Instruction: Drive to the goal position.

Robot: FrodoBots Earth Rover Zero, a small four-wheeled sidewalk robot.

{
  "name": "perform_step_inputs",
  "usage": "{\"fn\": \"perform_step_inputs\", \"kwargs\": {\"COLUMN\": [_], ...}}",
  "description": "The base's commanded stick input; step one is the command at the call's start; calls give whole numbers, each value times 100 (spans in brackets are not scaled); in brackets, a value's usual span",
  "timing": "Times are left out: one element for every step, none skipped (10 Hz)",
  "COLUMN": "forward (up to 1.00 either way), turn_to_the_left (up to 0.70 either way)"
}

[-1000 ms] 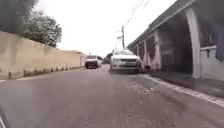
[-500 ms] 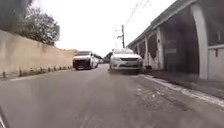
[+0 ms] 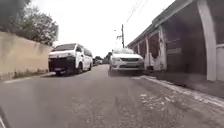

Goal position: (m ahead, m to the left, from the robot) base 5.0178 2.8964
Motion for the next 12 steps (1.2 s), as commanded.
{"fn": "perform_step_inputs", "kwargs": {"forward": [70,70,70,70,70,70,70,70,70,70,70,70], "turn_to_the_left": [3,4,6,18,28,33,14,4,1,1,1,1]}}
